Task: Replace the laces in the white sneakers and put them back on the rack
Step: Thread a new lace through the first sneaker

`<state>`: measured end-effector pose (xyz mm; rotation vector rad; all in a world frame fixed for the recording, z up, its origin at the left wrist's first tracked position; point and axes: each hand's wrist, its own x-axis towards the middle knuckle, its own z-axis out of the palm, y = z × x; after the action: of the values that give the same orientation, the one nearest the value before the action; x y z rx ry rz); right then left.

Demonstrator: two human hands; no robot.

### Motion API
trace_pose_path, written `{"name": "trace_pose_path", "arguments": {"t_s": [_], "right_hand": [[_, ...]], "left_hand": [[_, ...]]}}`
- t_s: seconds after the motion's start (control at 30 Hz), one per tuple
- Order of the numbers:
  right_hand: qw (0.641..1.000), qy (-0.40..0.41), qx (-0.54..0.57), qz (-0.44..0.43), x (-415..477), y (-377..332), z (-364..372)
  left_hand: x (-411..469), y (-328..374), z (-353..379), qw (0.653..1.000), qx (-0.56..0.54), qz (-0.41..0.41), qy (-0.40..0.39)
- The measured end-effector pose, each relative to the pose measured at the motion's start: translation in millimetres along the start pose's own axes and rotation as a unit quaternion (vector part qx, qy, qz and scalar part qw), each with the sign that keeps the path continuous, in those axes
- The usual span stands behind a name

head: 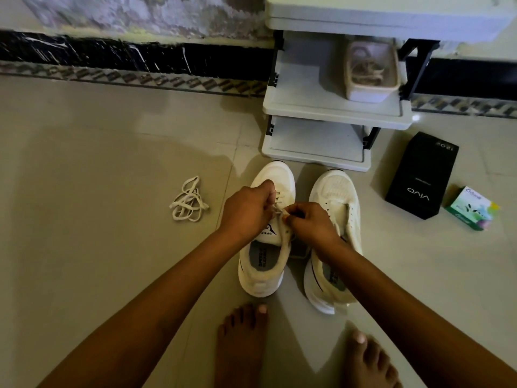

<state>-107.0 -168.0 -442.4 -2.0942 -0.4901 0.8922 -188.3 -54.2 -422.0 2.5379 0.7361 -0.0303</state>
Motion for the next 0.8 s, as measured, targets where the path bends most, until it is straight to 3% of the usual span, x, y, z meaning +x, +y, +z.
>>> {"name": "trace_pose_path", "arguments": {"t_s": [0.3, 0.47, 0.63, 0.7, 0.8], "right_hand": [[0.999, 0.025, -0.011, -0.047, -2.4, 6.5, 4.6], [0.999, 0.014, 0.014, -0.041, -2.8, 7.2, 3.5], [0.999, 0.017, 0.023, -0.046, -4.8, 4.6, 5.7], [0.998, 0.021, 0.041, -0.040, -2.1, 5.9, 3.8], [0.998, 0.020, 0.027, -0.050, 3.3, 8.1, 2.2]], "left_hand": [[3.3, 10.3, -3.0, 0.992, 0.123, 0.025, -0.015], [3.5, 7.8, -3.6, 0.997, 0.056, 0.008, -0.043], [6.6, 16.5, 0.9, 0.984, 0.167, 0.054, -0.025], [8.3, 14.6, 1.5, 0.990, 0.132, 0.048, -0.008], [6.2, 2.7, 3.9, 0.999, -0.028, 0.016, -0.009]]}}
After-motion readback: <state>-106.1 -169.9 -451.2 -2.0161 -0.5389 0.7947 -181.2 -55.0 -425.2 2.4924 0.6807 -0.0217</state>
